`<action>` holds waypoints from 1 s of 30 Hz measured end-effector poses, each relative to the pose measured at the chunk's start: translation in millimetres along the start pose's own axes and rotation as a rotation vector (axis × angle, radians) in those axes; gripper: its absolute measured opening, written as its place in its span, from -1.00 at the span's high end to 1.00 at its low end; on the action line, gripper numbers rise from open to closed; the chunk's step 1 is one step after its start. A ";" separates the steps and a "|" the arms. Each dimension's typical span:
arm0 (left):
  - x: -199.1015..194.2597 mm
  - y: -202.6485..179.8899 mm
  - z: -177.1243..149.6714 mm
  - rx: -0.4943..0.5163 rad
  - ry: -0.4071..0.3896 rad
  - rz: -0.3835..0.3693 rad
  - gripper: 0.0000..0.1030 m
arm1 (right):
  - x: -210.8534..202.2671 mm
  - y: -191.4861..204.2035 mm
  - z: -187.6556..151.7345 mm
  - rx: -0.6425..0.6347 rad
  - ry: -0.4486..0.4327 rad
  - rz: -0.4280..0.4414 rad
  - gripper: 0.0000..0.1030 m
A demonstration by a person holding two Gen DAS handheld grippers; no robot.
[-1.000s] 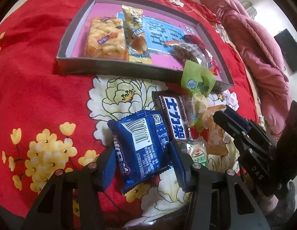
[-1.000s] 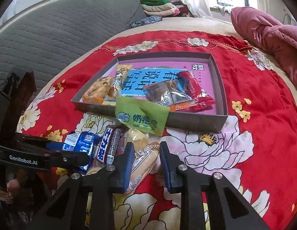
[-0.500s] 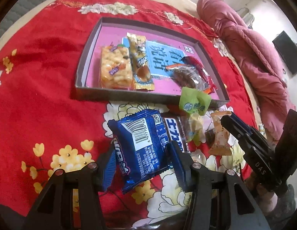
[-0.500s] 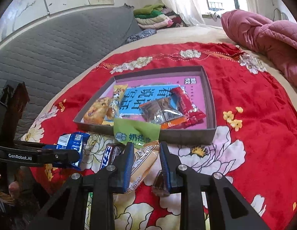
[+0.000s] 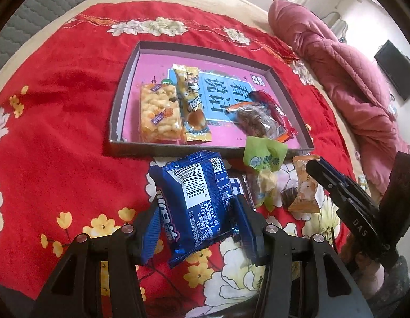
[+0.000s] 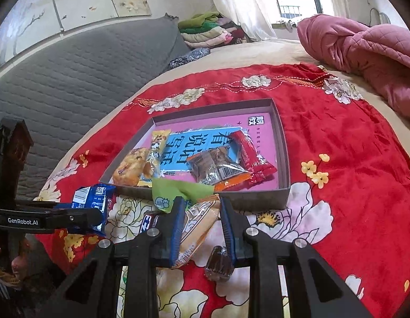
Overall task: Organize snacks
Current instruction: 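Lift the blue biscuit pack with the left tool while the right tool lifts the pastry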
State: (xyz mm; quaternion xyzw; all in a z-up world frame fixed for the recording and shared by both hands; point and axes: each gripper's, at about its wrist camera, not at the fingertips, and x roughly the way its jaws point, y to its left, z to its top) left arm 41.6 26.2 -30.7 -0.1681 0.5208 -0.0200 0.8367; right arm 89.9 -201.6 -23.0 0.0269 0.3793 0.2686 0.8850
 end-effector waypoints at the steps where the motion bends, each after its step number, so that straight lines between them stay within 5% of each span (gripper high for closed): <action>1: 0.1 -0.1 0.5 -0.001 -0.001 0.001 -0.05 | -0.9 -0.2 0.8 0.001 -0.005 0.001 0.47; 30: -13.6 -8.5 26.9 0.005 -0.064 0.070 -0.05 | -11.8 -11.7 18.7 0.042 -0.084 0.032 0.47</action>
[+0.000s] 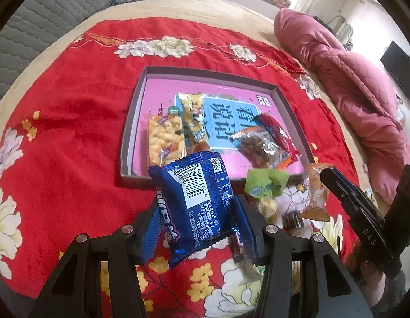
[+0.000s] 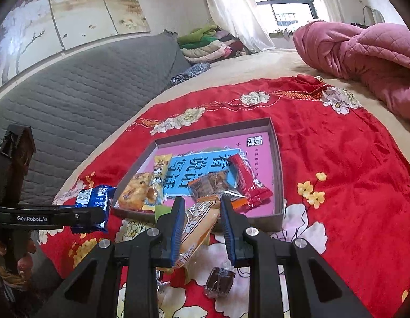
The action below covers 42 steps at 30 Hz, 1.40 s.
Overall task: Organize snacks
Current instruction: 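Lift the blue biscuit pack with the left tool while the right tool lifts the pastry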
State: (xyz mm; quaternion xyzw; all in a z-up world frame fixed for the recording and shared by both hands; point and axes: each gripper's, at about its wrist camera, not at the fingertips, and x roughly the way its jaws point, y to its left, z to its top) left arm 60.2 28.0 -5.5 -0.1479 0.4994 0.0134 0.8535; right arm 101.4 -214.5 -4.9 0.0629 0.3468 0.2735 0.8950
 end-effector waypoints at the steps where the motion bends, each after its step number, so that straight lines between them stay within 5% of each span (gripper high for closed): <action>1: 0.0 0.8 2.1 -0.005 -0.004 -0.001 -0.05 | -0.4 -0.5 1.0 0.001 -0.004 -0.002 0.47; 7: 0.4 1.8 14.2 -0.016 -0.023 -0.003 -0.02 | 0.3 -4.7 8.8 0.017 -0.024 -0.012 0.47; 9: 0.1 0.8 19.1 -0.015 -0.033 -0.008 0.25 | 0.6 -5.4 9.7 0.018 -0.028 -0.013 0.47; 21: 24.5 13.9 21.3 -0.060 0.014 -0.026 0.30 | 8.4 -11.2 13.9 0.035 -0.029 -0.015 0.47; 25: 32.1 21.1 9.6 -0.068 0.074 -0.016 0.01 | 13.0 -9.7 11.4 0.037 -0.012 -0.006 0.47; 29: 37.6 10.1 -4.8 -0.023 0.135 -0.086 -0.20 | 13.6 -9.6 11.4 0.037 -0.013 -0.007 0.47; 34: 48.0 3.4 -16.9 -0.019 0.182 -0.092 -0.31 | 16.0 -13.7 14.8 0.050 -0.021 -0.013 0.47; 39: 58.3 -0.2 -25.8 -0.050 0.231 -0.179 -0.46 | 20.8 -16.1 20.7 0.054 -0.031 -0.015 0.47; 42: 66.7 -4.4 -30.6 -0.030 0.248 -0.155 -0.47 | 23.2 -16.5 21.5 0.057 -0.029 -0.012 0.47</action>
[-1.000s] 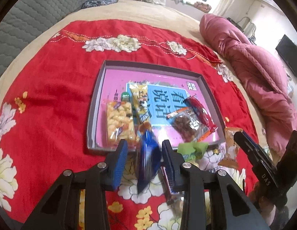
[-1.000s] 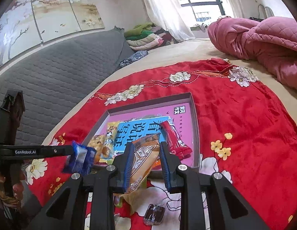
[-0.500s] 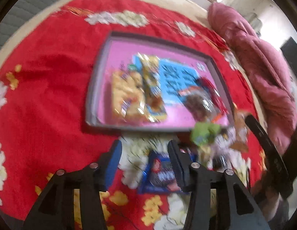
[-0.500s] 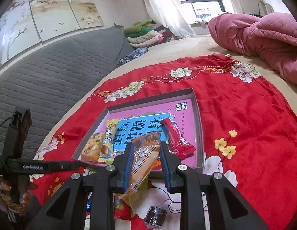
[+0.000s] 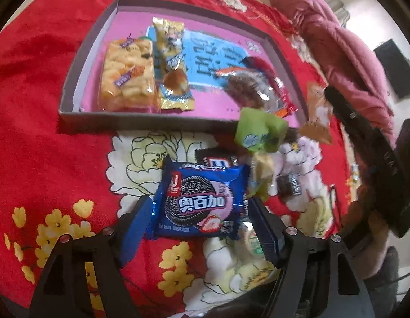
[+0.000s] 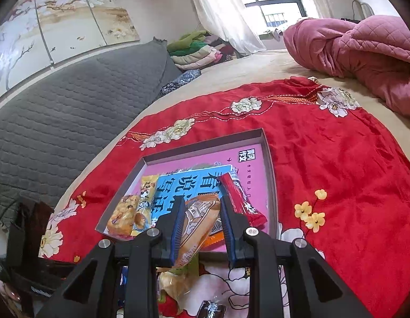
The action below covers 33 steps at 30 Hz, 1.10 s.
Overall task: Organize snacks
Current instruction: 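Lift the blue biscuit pack with the left tool while the right tool lifts the pastry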
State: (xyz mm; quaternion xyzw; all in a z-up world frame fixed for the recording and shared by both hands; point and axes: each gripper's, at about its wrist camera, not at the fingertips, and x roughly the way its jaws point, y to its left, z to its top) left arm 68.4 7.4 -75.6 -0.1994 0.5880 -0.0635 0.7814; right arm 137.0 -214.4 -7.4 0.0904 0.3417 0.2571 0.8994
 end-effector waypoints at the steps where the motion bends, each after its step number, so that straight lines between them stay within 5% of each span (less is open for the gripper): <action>1: 3.1 -0.3 -0.3 0.002 0.006 0.008 -0.47 | 0.9 0.0 0.1 -0.001 0.001 0.000 0.47; 13: 20.5 -3.4 0.5 0.006 0.010 0.011 -0.53 | 14.6 0.0 4.6 -0.009 0.003 -0.013 0.47; 23: 5.8 5.9 2.0 -0.004 -0.026 -0.025 -0.21 | 33.7 -13.2 6.9 0.025 0.017 -0.062 0.47; 33: -28.8 7.8 9.5 0.003 -0.111 -0.012 -0.19 | 44.6 -20.9 7.3 0.028 0.022 -0.093 0.47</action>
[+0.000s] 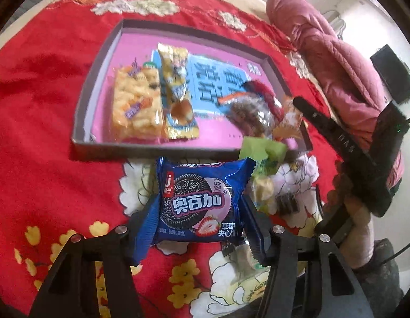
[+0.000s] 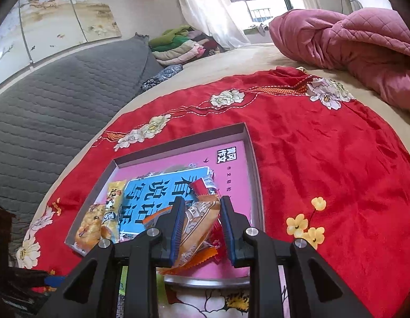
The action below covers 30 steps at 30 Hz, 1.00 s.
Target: Organize snacks
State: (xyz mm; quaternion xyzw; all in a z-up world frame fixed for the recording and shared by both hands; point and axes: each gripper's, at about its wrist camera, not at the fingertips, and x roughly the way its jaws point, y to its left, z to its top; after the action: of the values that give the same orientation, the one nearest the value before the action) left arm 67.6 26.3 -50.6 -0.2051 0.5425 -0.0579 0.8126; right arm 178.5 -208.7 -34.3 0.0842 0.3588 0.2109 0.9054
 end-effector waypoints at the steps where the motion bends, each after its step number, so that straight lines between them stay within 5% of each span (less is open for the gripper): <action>1: -4.7 -0.6 2.6 0.003 -0.013 0.000 -0.19 | 0.9 -0.1 0.1 -0.002 0.001 0.000 0.47; 12: -11.1 -8.4 28.8 0.005 -0.065 0.002 -0.18 | 7.9 -1.0 -0.1 -0.021 0.010 -0.034 0.46; 15: -8.6 -12.9 35.8 0.016 -0.073 -0.002 0.17 | 9.4 0.9 -1.4 -0.036 0.015 -0.040 0.44; 24: 16.1 -8.6 52.8 0.001 -0.049 0.010 0.22 | 8.7 -1.0 -2.9 -0.033 0.018 -0.041 0.43; 27: 6.5 -9.1 44.7 0.024 -0.032 -0.016 0.15 | 7.0 -3.4 -2.7 -0.021 0.016 -0.031 0.43; 30: -0.1 -9.9 32.0 0.074 -0.015 0.029 -0.19 | 7.8 -5.2 -2.3 -0.011 0.020 -0.018 0.21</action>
State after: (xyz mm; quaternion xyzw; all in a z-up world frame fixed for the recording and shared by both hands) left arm 97.8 26.1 -36.1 -0.1676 0.5369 -0.0648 0.8243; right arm 183.6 -209.9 -42.3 0.0738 0.3673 0.2058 0.9041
